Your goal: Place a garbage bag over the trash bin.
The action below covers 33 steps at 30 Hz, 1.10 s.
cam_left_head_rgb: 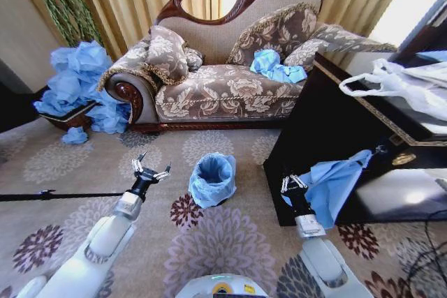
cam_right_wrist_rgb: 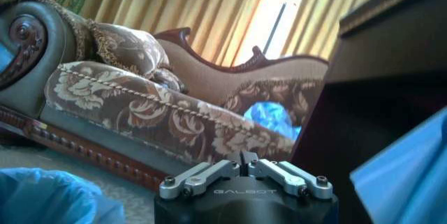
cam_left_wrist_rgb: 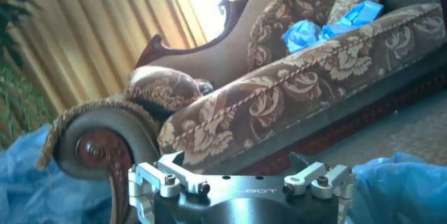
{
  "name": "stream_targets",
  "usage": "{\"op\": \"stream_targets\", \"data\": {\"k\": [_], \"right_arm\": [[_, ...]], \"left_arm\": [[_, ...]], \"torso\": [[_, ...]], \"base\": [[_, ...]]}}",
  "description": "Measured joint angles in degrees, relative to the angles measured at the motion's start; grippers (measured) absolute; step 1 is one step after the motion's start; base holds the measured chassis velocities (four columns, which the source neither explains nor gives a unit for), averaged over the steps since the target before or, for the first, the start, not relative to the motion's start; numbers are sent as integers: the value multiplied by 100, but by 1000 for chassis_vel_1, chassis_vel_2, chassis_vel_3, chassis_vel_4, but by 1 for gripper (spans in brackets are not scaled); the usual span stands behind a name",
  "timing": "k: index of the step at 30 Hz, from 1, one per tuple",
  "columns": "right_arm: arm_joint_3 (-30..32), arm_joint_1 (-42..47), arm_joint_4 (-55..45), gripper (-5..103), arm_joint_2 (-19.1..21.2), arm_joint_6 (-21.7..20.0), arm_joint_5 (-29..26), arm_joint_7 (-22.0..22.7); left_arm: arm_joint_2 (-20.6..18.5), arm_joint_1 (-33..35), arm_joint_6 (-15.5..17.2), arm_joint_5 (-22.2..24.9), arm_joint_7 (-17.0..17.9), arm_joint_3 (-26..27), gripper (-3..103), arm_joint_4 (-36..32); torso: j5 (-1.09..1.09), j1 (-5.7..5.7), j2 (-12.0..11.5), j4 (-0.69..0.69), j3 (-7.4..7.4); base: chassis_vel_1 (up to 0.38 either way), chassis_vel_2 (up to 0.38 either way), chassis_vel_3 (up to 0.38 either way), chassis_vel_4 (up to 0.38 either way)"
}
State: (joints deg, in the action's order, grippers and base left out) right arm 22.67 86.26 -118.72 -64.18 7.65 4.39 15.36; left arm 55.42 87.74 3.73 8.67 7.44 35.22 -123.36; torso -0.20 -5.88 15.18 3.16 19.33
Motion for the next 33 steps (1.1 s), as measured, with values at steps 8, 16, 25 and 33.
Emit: {"op": "stream_targets", "data": {"k": [8, 16, 25, 33], "right_arm": [[-40, 398, -364, 0, -21, -67, -1022, 14], [22, 826, -703, 0, -308, -51, -1754, -243], [175, 1282, -1096, 0, -516, 6, -2071, -434], [427, 1478, -1328, 0, -703, -96, -2285, -668]], "left_arm": [[514, 840, -5, 513, 249, 14, 87, -479], [1425, 1607, -569, 412, 115, 175, 85, -624], [2127, 2486, -936, 460, -316, 271, 98, -863], [2223, 2965, -595, 841, -507, 715, 100, -1200]], "torso": [[-1, 0, 0, 0, 0], [-1, 0, 0, 1, 0], [0, 0, 0, 0, 0], [-1, 0, 0, 1, 0]], "base": [[0, 0, 0, 0], [0, 0, 0, 0], [0, 0, 0, 0], [0, 0, 0, 0]]}}
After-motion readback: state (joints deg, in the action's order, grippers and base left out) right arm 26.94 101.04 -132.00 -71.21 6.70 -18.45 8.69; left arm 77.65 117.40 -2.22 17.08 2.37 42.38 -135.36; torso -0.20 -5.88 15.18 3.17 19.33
